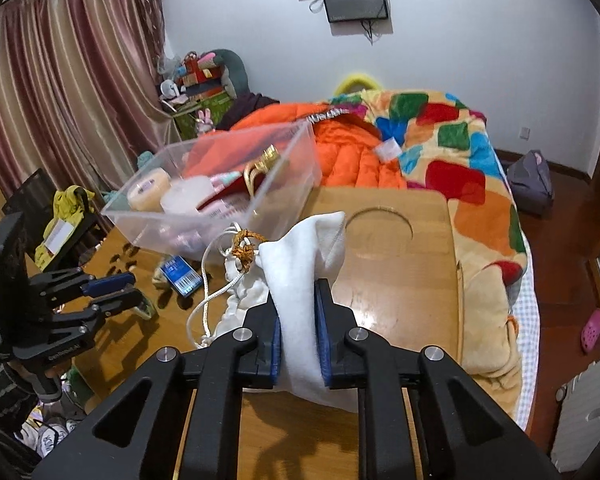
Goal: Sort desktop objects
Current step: 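Lift the white bag with the right tool while the left tool grasps the small green card, then carry the bag and green card over the box and release both inside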
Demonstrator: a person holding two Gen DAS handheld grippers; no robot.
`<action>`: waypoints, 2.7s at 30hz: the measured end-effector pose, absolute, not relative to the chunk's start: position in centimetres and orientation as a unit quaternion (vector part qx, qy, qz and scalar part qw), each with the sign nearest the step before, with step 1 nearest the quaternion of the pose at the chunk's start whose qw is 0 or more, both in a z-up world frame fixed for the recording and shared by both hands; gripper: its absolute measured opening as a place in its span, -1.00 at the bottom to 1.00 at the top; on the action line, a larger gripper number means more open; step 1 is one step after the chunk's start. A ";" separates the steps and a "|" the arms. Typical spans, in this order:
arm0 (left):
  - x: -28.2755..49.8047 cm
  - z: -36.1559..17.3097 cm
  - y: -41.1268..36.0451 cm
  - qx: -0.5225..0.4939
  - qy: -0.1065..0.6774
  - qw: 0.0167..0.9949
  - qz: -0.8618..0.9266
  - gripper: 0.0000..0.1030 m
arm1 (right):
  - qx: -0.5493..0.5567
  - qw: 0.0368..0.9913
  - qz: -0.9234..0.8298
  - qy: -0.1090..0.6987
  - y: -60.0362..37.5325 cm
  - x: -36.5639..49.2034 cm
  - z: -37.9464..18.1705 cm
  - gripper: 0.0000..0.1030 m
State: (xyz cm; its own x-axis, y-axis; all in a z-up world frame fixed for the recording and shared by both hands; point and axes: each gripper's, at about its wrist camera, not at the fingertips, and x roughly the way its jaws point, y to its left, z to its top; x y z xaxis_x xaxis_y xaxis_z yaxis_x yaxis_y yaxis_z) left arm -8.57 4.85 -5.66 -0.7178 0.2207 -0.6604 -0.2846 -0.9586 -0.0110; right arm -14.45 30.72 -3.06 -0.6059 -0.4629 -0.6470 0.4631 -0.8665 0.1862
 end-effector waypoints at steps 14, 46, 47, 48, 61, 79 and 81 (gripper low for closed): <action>-8.7 -2.2 2.6 -0.300 0.009 0.119 0.947 -0.54 | 0.315 0.281 -0.906 0.033 28.3 -13.7 1.3 -0.75; -15.6 -0.1 1.2 -0.291 -0.022 0.122 0.949 -0.54 | 0.330 0.286 -0.898 0.053 20.9 -20.8 0.1 -0.63; -15.7 -0.3 1.2 -0.292 -0.020 0.121 0.949 -0.54 | 0.328 0.281 -0.900 0.062 20.7 -20.8 0.0 -0.61; -15.8 -0.4 1.3 -0.294 -0.019 0.120 0.948 -0.54 | 0.326 0.276 -0.901 0.072 20.5 -20.8 -0.1 -0.54; -16.5 -0.6 1.3 -0.302 -0.010 0.105 0.948 -0.54 | 0.303 0.245 -0.917 0.088 21.2 -20.9 0.4 0.08; -13.3 0.5 0.4 -0.284 -0.015 0.109 0.953 -0.14 | 0.293 0.256 -0.919 0.067 23.0 -16.1 1.2 0.14; -12.7 0.5 0.3 -0.282 -0.011 0.108 0.953 -0.11 | 0.298 0.255 -0.918 0.062 23.3 -15.7 0.9 0.14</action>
